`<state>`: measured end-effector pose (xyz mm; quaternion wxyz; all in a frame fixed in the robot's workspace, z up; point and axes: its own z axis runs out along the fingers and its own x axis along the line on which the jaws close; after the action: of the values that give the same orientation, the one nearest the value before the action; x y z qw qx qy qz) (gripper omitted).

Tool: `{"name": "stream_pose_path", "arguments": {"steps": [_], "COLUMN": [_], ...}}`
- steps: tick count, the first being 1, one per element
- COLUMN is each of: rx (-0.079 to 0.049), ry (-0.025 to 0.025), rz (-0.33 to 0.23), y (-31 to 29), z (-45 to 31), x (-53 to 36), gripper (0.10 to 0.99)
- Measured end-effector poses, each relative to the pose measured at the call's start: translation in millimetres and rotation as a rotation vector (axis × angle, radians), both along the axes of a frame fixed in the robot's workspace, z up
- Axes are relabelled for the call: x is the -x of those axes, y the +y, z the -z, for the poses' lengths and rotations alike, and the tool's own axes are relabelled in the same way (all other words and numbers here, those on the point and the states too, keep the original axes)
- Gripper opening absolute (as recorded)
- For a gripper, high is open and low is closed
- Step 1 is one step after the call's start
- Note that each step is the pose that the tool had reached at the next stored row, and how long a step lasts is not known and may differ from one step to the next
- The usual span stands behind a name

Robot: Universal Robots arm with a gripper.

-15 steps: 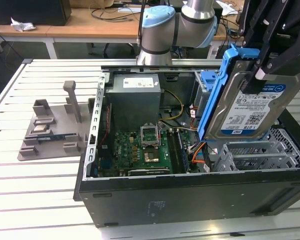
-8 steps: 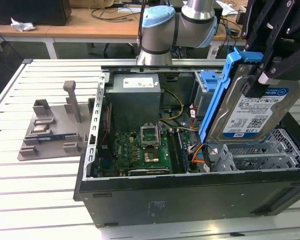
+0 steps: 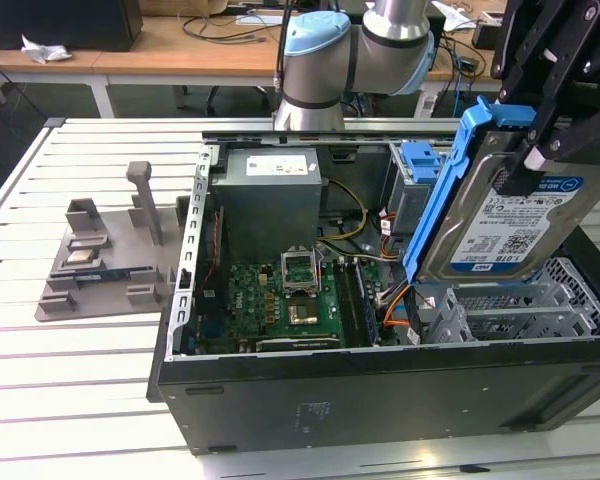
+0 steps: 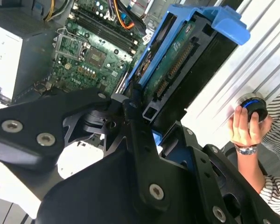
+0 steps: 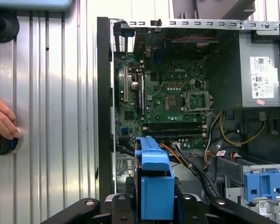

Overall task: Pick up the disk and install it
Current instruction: 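Pick up the disk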

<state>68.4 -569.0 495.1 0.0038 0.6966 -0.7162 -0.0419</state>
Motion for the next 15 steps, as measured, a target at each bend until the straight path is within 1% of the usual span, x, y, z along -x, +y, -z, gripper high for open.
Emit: {"name": "stream_pose_path", "arguments": {"steps": [5, 8, 15], "rx": [0.0, 0.0, 0.0], "ry": [0.0005, 0.0008, 0.0013], "rz": [0.0, 0.0, 0.0], "y": [0.0, 0.0, 0.0], "z": [1.9, 4.2, 6.8], "x": [-10.8, -15.8, -21.0], "gripper": [0.369, 0.369, 0.369]}}
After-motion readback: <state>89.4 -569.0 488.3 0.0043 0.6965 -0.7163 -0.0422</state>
